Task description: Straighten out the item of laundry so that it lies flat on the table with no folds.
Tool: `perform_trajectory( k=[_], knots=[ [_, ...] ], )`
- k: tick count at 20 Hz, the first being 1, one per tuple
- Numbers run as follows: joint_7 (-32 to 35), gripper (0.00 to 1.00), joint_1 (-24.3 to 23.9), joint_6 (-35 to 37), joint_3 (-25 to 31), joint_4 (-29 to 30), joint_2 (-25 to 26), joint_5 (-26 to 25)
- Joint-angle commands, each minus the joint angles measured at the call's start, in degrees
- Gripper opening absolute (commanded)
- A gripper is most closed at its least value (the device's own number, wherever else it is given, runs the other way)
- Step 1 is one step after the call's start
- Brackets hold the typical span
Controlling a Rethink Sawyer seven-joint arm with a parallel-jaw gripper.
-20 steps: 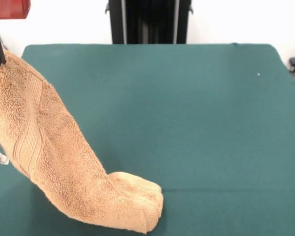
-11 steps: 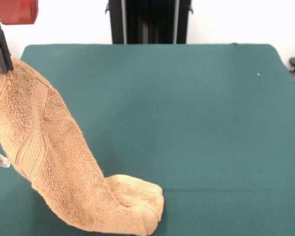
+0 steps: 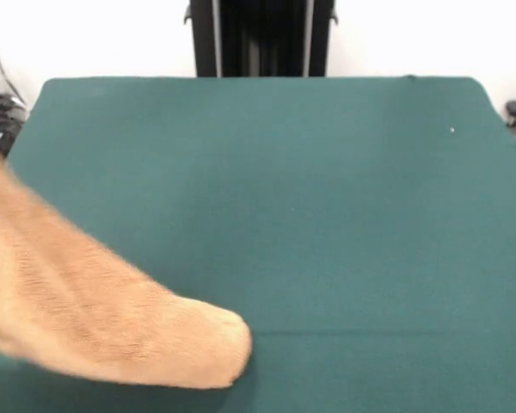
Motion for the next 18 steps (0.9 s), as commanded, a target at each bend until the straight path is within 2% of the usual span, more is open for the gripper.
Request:
perform_trajectory(
  k=[1, 3, 6, 8, 12, 18],
  knots=[
    [-15.78, 0.0, -4.56, 2.76, 44.33, 4.24, -3.03, -27.26],
    [-20.07, 0.0, -5.43, -0.28, 51.38, 3.75, -2.3, -30.99],
    [-23.34, 0.0, -6.15, 1.03, 59.62, 2.99, -1.94, -39.27],
    [-26.23, 0.0, -6.48, 1.99, 63.5, 2.66, -1.83, -43.04],
    [-30.57, 0.0, -6.97, 6.29, 68.71, 2.38, -2.47, -50.2],
    [-32.73, 0.0, -7.69, 7.6, 76.37, 1.49, -2.5, -56.76]
  ],
)
